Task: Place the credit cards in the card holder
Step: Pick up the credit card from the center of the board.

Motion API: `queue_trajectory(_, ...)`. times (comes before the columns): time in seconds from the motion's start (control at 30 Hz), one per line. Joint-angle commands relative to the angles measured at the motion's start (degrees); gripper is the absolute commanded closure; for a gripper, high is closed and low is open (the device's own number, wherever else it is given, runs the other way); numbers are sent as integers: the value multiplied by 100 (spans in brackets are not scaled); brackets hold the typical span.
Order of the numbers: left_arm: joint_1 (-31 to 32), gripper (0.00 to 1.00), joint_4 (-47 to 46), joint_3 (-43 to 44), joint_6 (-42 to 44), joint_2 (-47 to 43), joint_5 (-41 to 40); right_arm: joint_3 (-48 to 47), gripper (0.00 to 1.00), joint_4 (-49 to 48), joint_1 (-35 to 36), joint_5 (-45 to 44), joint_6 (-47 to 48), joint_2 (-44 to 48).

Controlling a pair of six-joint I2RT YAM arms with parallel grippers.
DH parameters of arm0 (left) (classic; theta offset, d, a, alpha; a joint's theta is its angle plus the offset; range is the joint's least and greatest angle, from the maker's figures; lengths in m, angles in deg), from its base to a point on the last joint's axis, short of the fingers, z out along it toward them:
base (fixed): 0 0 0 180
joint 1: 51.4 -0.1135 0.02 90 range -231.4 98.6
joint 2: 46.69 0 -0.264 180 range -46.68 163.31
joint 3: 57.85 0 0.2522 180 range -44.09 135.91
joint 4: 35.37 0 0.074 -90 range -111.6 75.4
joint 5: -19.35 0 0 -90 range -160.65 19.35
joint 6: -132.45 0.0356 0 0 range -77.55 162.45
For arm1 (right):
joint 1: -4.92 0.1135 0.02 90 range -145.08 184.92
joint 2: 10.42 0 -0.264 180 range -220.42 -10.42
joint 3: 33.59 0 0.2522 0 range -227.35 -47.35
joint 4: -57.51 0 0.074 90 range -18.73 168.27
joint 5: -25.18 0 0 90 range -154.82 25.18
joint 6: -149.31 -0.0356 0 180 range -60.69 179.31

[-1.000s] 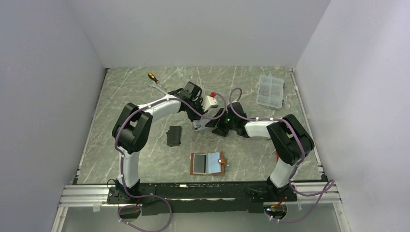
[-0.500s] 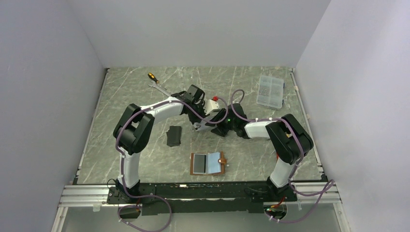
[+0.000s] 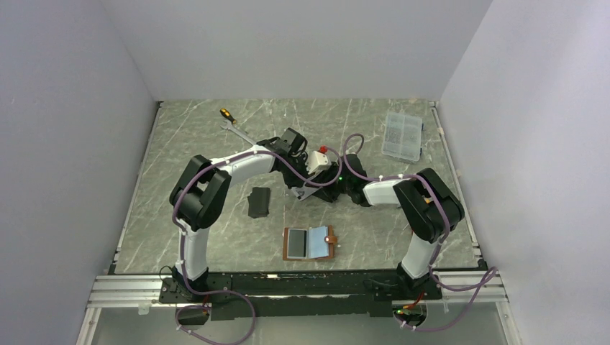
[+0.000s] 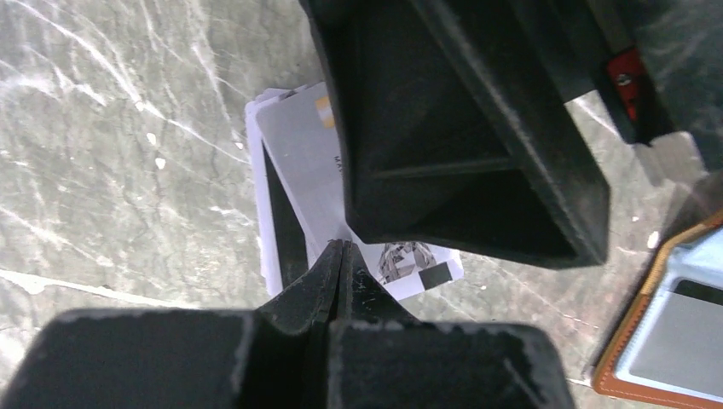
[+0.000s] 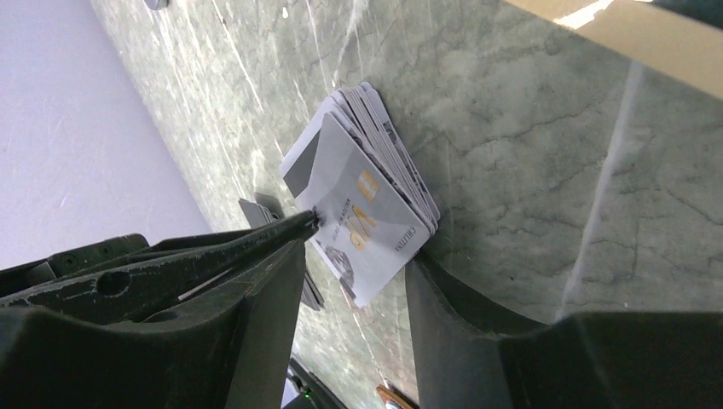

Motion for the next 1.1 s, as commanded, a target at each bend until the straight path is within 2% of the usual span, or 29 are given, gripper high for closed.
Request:
queue_trajectory(0.0,7,100,330,173,-248,-133,531,78,52,205,-3,-282,-15,-189)
queue_trajectory(0.13,-2,100,386,268,-243,-66,582,99,60,236,-8,-304,-64,-189)
queue_trajectory(0.37,-139,100,448,424,-317,-116,651,207,89,240,-8,-366,-112,-83)
queue_trajectory(0.5,-316,100,538,562,-333,-138,672,365,99,158,-12,-376,-125,123)
queue_trajectory(0.7,-647,99,691,820,-531,-358,891,533,100,117,-12,-389,76,607)
queue_trajectory(0.93,-966,90,618,806,-1167,-765,1771,593,100,-120,-14,-323,581,914)
queue_trajectory(1.07,-1180,85,487,612,-1720,-855,2627,372,100,-416,-11,-42,1346,1083)
